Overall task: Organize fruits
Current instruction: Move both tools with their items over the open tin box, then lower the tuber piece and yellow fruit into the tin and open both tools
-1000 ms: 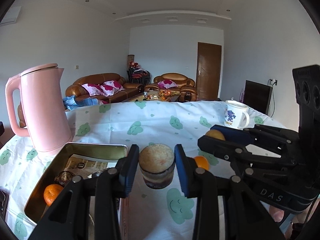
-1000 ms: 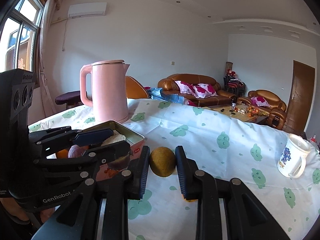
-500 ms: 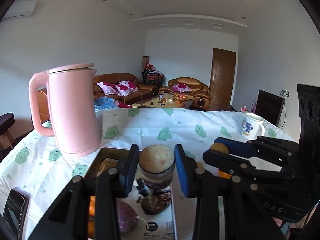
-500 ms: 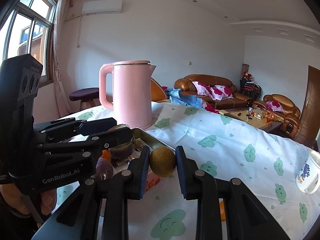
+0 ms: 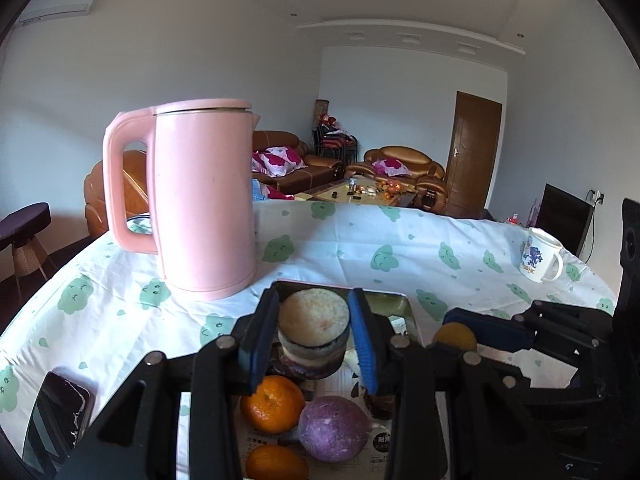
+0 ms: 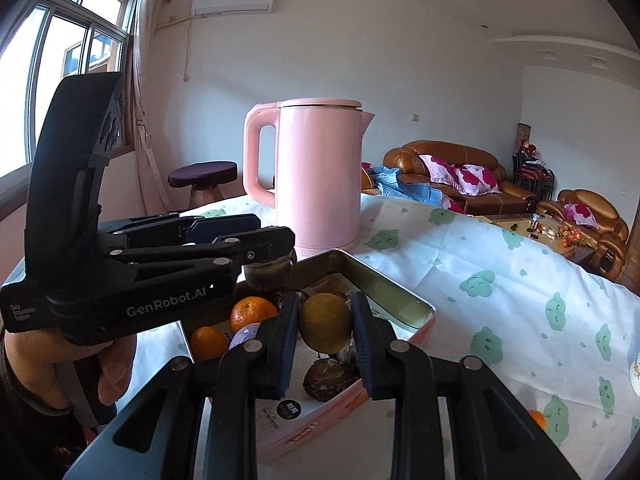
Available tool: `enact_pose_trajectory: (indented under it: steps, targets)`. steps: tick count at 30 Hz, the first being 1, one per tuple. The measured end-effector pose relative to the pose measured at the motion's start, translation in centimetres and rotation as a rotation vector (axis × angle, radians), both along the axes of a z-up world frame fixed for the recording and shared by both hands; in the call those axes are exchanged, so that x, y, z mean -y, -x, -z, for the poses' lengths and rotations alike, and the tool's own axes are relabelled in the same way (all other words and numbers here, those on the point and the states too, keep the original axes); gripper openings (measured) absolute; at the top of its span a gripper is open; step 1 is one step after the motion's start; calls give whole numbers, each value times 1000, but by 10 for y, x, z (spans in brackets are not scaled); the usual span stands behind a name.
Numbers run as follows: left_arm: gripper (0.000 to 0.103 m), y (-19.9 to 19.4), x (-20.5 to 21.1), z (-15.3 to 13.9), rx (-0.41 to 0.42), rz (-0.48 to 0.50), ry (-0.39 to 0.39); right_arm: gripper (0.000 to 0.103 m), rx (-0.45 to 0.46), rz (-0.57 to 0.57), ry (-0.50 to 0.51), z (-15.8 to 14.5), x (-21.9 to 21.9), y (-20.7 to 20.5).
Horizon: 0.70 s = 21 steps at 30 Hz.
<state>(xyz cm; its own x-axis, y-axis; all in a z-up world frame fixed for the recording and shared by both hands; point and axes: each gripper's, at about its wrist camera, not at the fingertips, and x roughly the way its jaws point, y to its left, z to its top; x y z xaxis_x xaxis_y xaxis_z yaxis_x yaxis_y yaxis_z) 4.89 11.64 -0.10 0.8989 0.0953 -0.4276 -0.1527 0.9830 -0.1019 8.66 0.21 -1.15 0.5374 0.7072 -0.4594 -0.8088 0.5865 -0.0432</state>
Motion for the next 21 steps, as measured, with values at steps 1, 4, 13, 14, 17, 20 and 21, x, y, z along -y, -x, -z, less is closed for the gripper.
enact_pose_trajectory:
  steps: [1, 4, 13, 14, 17, 20, 21]
  targets:
    - [38, 0, -1, 1, -5, -1, 0, 28, -6, -4, 1, 1, -2, 0]
    - [38, -2, -4, 5, -22, -3, -1, 28, -18, -9, 4, 6, -8, 0]
    - [38, -5, -5, 12, -47, -1, -7, 28, -54, -12, 6, 13, -11, -1]
    - [38, -6, -5, 12, -51, -1, -8, 28, -60, -13, 7, 14, -12, -2]
    - [38, -7, -7, 14, -58, -3, -5, 28, -78, -20, 6, 18, -14, -3]
    - [38, -8, -8, 17, -69, -1, -5, 28, -87, -22, 17, 22, -16, -4]
    - [38, -8, -7, 17, -72, 0, -6, 28, -89, -22, 19, 23, -16, -3]
